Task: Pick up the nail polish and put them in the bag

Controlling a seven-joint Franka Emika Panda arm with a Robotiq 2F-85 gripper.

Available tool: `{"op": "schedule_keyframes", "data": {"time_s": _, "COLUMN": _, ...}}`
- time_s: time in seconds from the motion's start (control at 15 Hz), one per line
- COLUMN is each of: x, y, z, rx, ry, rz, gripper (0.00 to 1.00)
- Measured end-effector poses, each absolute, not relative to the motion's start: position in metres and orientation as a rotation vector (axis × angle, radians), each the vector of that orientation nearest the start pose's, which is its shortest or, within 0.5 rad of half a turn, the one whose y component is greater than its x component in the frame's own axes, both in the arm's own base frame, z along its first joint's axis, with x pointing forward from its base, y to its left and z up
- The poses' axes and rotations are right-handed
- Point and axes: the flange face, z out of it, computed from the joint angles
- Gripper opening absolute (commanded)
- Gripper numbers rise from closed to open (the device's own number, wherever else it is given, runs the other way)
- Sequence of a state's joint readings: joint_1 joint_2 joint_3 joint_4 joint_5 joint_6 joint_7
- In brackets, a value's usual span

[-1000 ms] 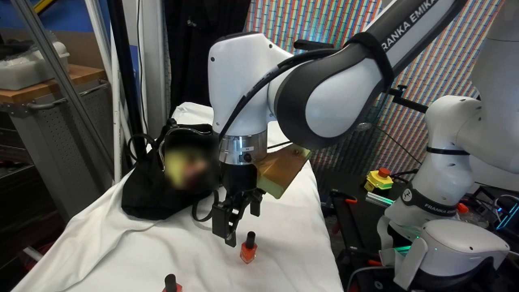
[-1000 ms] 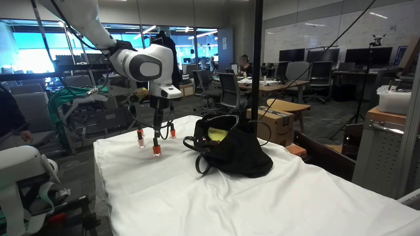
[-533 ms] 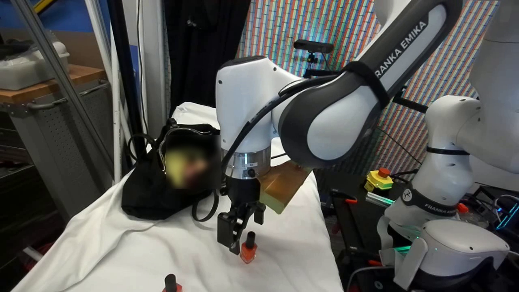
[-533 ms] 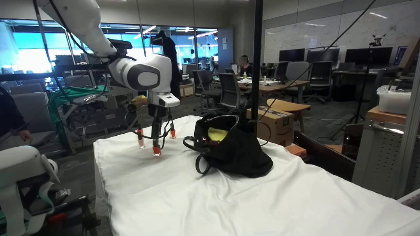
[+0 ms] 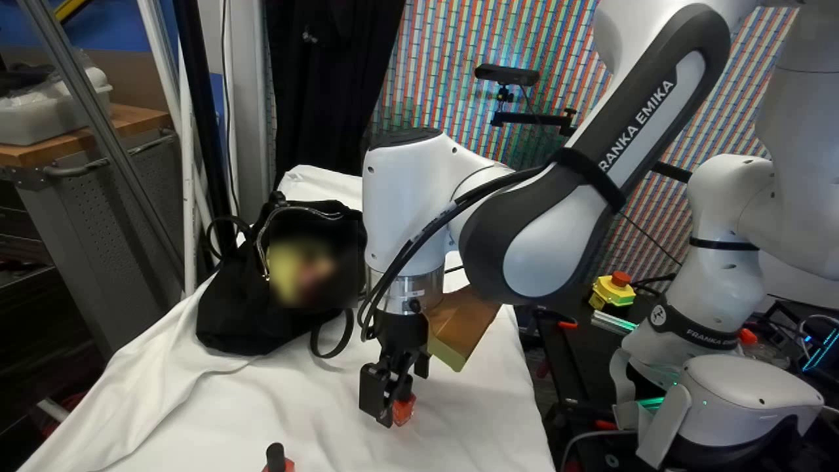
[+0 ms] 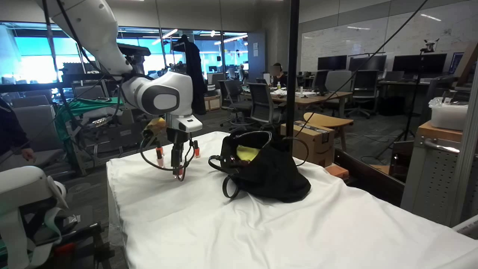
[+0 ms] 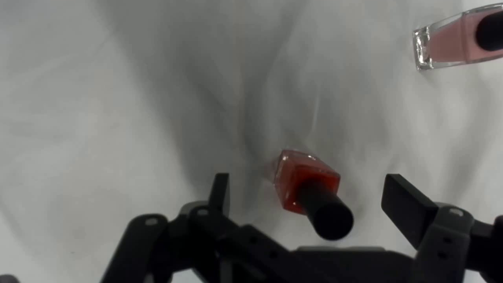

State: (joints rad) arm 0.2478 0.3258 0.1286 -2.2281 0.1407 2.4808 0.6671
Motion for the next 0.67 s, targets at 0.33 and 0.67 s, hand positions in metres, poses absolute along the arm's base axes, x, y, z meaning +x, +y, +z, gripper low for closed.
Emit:
{"op": "schedule_keyframes", "data": {"time_s": 0.33, "x": 0.504, "y": 0.2, "z": 0.205, "rx": -3.002, "ry": 0.602, "rz": 0.176, "gripper": 1.0}}
{"op": "schedule_keyframes", "data": {"time_s": 0.67, "x": 0.51, "y": 0.198, "z": 0.201, "rx": -3.01, "ry": 0.598, "rz": 0.168, "gripper": 1.0}}
